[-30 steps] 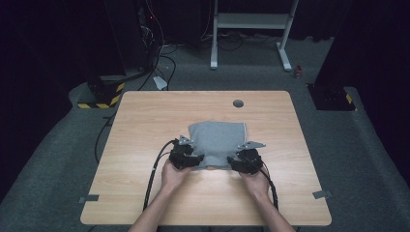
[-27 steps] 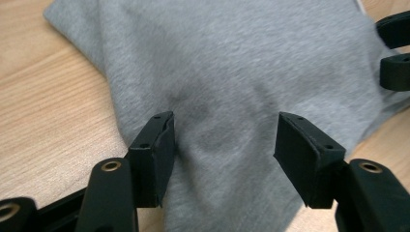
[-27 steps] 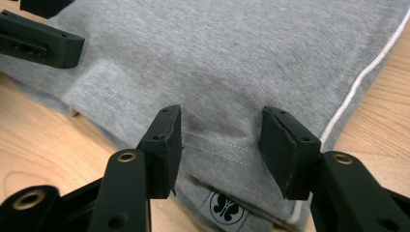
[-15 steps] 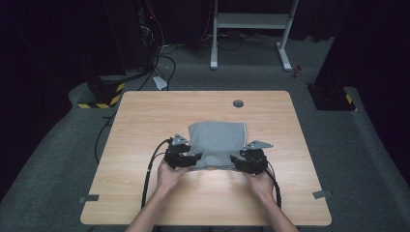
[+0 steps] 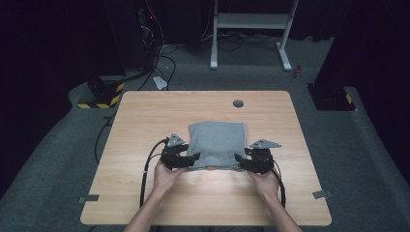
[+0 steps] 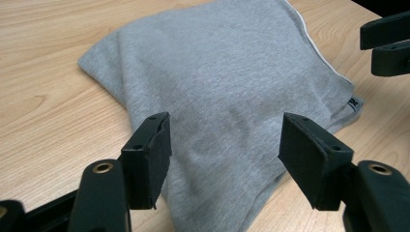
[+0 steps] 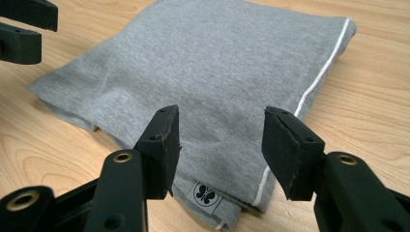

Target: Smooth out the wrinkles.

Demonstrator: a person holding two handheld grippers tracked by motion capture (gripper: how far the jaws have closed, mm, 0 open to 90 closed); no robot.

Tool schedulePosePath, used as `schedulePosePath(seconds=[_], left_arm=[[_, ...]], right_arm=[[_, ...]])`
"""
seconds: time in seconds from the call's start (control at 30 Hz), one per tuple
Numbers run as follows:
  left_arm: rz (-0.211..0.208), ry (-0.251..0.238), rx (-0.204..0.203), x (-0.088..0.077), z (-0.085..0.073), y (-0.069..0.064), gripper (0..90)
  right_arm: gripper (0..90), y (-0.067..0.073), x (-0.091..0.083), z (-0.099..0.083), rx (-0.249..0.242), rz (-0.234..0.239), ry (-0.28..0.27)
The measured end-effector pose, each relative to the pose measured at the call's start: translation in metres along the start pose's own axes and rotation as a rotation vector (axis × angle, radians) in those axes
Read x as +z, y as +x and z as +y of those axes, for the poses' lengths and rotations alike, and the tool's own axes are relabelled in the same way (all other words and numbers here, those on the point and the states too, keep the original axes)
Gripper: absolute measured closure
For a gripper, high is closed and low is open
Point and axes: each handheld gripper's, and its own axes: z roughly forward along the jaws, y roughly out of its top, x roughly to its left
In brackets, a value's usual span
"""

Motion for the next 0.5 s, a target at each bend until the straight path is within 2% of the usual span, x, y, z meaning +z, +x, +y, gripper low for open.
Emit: schedulePosePath(seconds=[0.5], left_arm=[[-0.029, -0.021, -0.003, -0.013, 0.000, 0.004, 34.3]], right_arm=[[47.3, -0.006, -0.011, -0.001, 0.010, -0.003, -0.014]])
